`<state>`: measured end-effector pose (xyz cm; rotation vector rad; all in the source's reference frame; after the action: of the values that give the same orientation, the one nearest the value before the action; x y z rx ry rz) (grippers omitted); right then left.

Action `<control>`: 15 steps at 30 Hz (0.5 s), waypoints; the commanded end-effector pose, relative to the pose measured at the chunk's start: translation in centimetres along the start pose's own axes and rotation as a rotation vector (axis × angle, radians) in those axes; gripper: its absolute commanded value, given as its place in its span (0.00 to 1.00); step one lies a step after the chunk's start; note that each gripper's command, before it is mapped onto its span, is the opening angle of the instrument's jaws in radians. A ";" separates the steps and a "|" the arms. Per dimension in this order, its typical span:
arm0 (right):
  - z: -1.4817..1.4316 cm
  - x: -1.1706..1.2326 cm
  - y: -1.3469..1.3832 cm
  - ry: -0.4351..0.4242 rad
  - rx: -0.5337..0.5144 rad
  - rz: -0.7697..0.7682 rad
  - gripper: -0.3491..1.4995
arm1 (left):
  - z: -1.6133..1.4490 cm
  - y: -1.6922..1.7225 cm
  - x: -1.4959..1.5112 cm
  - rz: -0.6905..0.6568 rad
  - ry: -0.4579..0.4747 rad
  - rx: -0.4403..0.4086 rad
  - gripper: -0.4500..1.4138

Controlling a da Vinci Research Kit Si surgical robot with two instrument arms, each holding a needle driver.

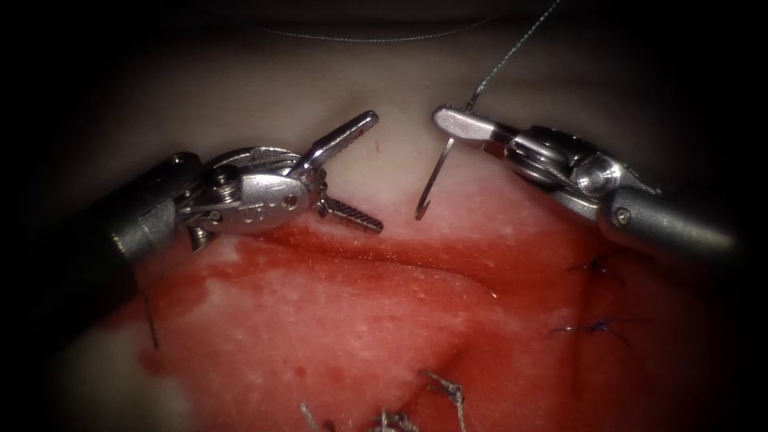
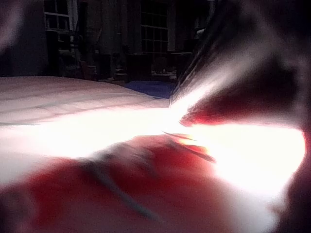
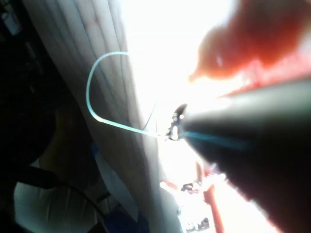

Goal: Wound Closure

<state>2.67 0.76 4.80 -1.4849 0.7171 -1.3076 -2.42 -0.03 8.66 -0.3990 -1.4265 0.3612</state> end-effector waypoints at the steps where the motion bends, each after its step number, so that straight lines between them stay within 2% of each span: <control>1: 0.08 -0.15 0.07 -0.036 -0.069 -0.019 0.00 | -0.06 0.23 -0.01 0.044 -0.013 -0.009 0.60; 2: 0.08 -0.17 0.09 -0.057 -0.101 -0.057 0.00 | -0.14 0.30 -0.02 0.082 -0.029 -0.008 0.56; 4: 0.08 -0.20 0.11 -0.098 -0.163 -0.169 0.00 | -0.30 0.46 -0.04 0.184 -0.058 -0.015 0.24; 5: 0.09 -0.21 0.12 -0.110 -0.182 -0.219 0.00 | -0.35 0.52 -0.05 0.312 -0.060 -0.025 0.13; 6: 0.09 -0.22 0.13 -0.117 -0.191 -0.264 0.00 | -0.40 0.59 -0.06 0.516 -0.059 -0.044 0.08; 8: 0.10 -0.21 0.14 -0.134 -0.217 -0.356 0.00 | -0.43 0.62 -0.07 0.870 -0.050 -0.081 0.14; 9: 0.11 -0.20 0.14 -0.142 -0.230 -0.410 0.00 | -0.43 0.60 -0.07 0.982 -0.039 -0.105 0.09; 10: 0.13 -0.19 0.13 -0.153 -0.248 -0.488 0.00 | -0.43 0.58 -0.07 1.026 -0.030 -0.117 0.00; 12: 0.15 -0.19 0.14 -0.167 -0.260 -0.646 0.00 | -0.46 0.49 -0.07 1.199 -0.031 -0.147 0.00; 13: 0.16 -0.19 0.15 -0.173 -0.263 -0.702 0.00 | -0.49 0.41 -0.08 1.333 -0.085 -0.169 0.00; 15: 0.19 -0.21 0.19 -0.185 -0.260 -0.800 0.00 | -0.56 0.29 -0.07 1.480 -0.191 -0.208 0.00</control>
<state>2.78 0.79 4.62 -2.1956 0.1379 -1.6771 -1.84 -0.02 8.54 -1.6582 -1.1087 1.5159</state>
